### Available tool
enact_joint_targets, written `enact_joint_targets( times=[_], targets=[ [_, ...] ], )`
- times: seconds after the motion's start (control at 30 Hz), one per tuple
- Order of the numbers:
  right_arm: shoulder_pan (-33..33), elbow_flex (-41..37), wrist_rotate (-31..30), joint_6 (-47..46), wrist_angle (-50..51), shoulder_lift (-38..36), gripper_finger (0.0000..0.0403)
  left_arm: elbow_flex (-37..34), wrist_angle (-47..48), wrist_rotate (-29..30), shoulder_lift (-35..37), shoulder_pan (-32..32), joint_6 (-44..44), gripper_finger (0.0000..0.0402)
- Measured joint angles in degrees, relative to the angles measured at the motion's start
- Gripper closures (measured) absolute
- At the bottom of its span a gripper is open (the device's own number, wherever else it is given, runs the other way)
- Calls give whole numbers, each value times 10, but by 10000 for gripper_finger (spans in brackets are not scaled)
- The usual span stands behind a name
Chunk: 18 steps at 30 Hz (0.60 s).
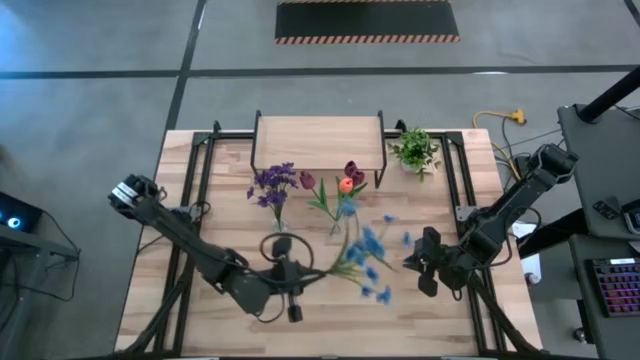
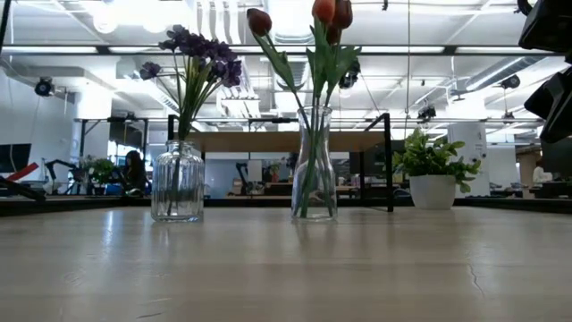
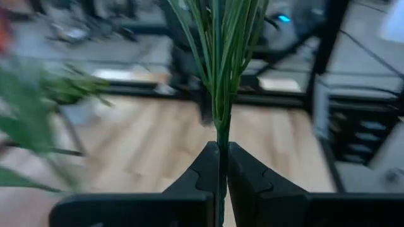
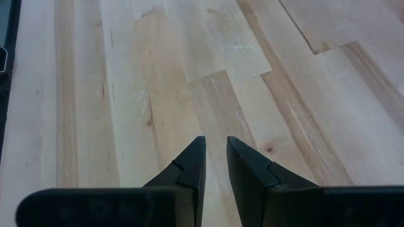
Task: Pick and place flowers into a vace then onto a shelf
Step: Put the blue orchid into the left transparent vase
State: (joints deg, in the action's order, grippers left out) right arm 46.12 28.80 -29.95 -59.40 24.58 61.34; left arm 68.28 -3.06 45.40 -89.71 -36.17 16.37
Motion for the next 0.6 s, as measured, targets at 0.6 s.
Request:
enact_joint_targets(
  times=[0.6],
  targets=[
    [0, 0, 0, 10, 1, 0, 346, -29, 5, 446, 41, -62, -77, 402]
  ],
)
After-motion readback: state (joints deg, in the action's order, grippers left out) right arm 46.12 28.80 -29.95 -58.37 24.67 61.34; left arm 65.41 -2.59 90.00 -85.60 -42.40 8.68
